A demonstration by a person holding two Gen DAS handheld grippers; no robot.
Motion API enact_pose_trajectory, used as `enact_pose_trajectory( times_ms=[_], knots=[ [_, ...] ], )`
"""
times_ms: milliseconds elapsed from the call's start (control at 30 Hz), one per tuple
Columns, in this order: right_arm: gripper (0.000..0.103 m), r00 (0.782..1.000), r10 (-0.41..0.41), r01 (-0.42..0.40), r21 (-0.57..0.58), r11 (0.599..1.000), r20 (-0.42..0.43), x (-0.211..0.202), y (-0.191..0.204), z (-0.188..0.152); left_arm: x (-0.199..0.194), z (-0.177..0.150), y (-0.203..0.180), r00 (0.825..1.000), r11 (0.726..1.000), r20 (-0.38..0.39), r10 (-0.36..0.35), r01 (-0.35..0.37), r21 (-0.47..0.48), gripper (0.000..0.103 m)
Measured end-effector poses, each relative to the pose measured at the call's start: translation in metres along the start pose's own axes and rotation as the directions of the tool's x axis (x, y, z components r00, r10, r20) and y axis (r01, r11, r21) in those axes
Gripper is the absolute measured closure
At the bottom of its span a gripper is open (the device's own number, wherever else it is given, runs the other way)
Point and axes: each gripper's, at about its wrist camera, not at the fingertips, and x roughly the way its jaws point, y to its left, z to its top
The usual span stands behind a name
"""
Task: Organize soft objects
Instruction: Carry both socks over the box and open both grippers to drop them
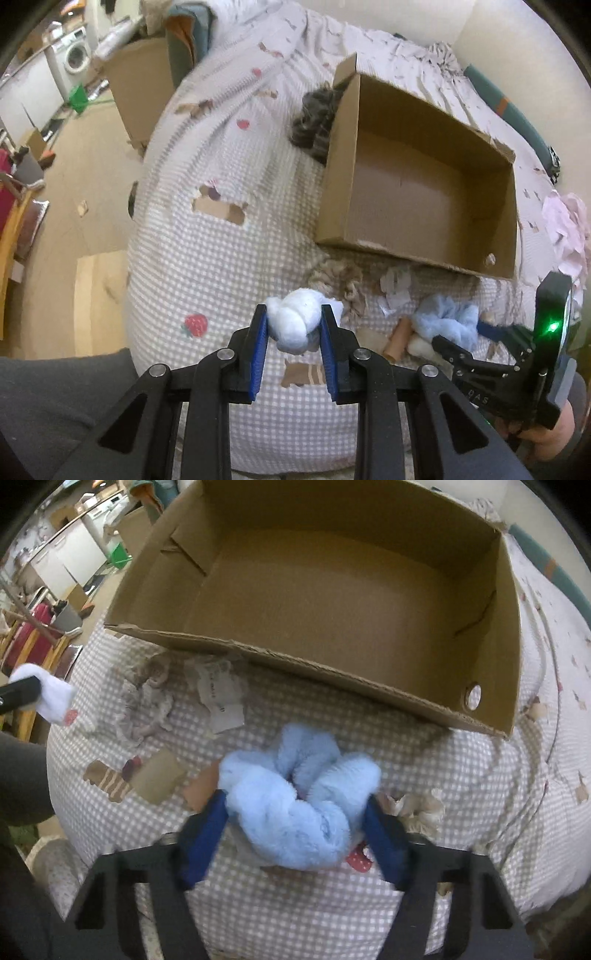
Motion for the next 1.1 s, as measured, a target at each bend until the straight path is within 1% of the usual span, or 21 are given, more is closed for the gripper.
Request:
enact_pose_trajectory(
  times_ms=[67, 100, 167, 200, 233, 300, 333, 433, 533, 600, 700, 733, 767, 867, 967, 1100],
  knots=[
    [0.057, 1.0, 0.022, -0.022, 0.009, 1.0, 0.004, 0.003, -0.001, 0.002, -0.001, 0.001, 0.0, 1.0, 1.0, 0.012, 0.012, -0.012, 0.003, 0.079],
    [0.071, 0.999, 0.031, -0.031, 0.003, 1.0, 0.015, 0.001, -0.002, 0.002, 0.0, 0.001, 0.0, 1.0, 1.0, 0.012, 0.016, -0.016, 0.005, 0.079],
    [0.077, 0.998, 0.06, -0.06, -0.006, 0.998, 0.033, -0.005, -0.005, -0.001, 0.001, 0.0, 0.0, 1.0, 1.0, 0.01, 0.021, -0.021, 0.006, 0.079],
    [0.08, 0.997, 0.06, -0.06, -0.012, 0.998, 0.044, -0.008, -0.004, -0.001, 0.001, 0.0, -0.001, 1.0, 1.0, 0.013, 0.023, -0.023, 0.011, 0.079],
    [0.081, 0.996, 0.072, -0.071, -0.01, 0.997, 0.052, -0.013, -0.006, -0.002, -0.001, 0.0, -0.003, 0.999, 0.999, 0.022, 0.023, -0.023, 0.023, 0.079],
    [0.081, 0.986, 0.139, -0.141, 0.022, 0.99, 0.087, -0.028, -0.013, -0.006, -0.006, -0.001, -0.005, 0.999, 0.999, 0.046, 0.016, -0.018, 0.033, 0.079],
    [0.081, 0.981, 0.16, -0.165, 0.034, 0.986, 0.109, -0.04, -0.02, -0.008, -0.008, -0.001, -0.006, 0.998, 0.999, 0.054, 0.014, -0.016, 0.038, 0.079],
    [0.081, 0.953, 0.231, -0.248, 0.067, 0.966, 0.197, -0.075, -0.037, -0.01, -0.016, 0.0, -0.011, 0.998, 0.998, 0.065, -0.011, 0.007, 0.063, 0.079],
    [0.081, 0.926, 0.264, -0.298, 0.092, 0.95, 0.27, -0.102, -0.048, -0.009, -0.022, 0.009, -0.016, 0.998, 0.997, 0.061, -0.033, 0.029, 0.071, 0.079],
    [0.081, 0.907, 0.278, -0.324, 0.102, 0.94, 0.316, -0.119, -0.061, -0.009, -0.028, 0.021, -0.021, 0.996, 0.997, 0.061, -0.064, 0.06, 0.056, 0.079],
    [0.081, 0.889, 0.261, -0.32, 0.103, 0.942, 0.377, -0.138, -0.076, 0.001, -0.037, 0.038, -0.032, 0.993, 0.995, 0.085, -0.086, 0.081, 0.062, 0.079],
    [0.081, 0.882, 0.255, -0.318, 0.1, 0.943, 0.396, -0.143, -0.076, 0.005, -0.039, 0.042, -0.035, 0.991, 0.994, 0.093, -0.091, 0.085, 0.07, 0.079],
    [0.081, 0.877, 0.244, -0.309, 0.098, 0.946, 0.414, -0.143, -0.071, 0.009, -0.043, 0.05, -0.043, 0.989, 0.992, 0.109, -0.098, 0.088, 0.093, 0.079],
    [0.081, 0.868, 0.226, -0.307, 0.12, 0.944, 0.442, -0.144, -0.081, 0.025, -0.046, 0.065, -0.058, 0.985, 0.985, 0.135, -0.108, 0.088, 0.149, 0.079],
    [0.081, 0.865, 0.214, -0.307, 0.142, 0.941, 0.454, -0.14, -0.082, 0.039, -0.04, 0.08, -0.07, 0.984, 0.981, 0.13, -0.12, 0.097, 0.168, 0.079],
    [0.081, 0.87, 0.194, -0.29, 0.152, 0.945, 0.454, -0.125, -0.089, 0.056, -0.021, 0.091, -0.078, 0.986, 0.98, 0.113, -0.119, 0.099, 0.173, 0.079]
  ],
)
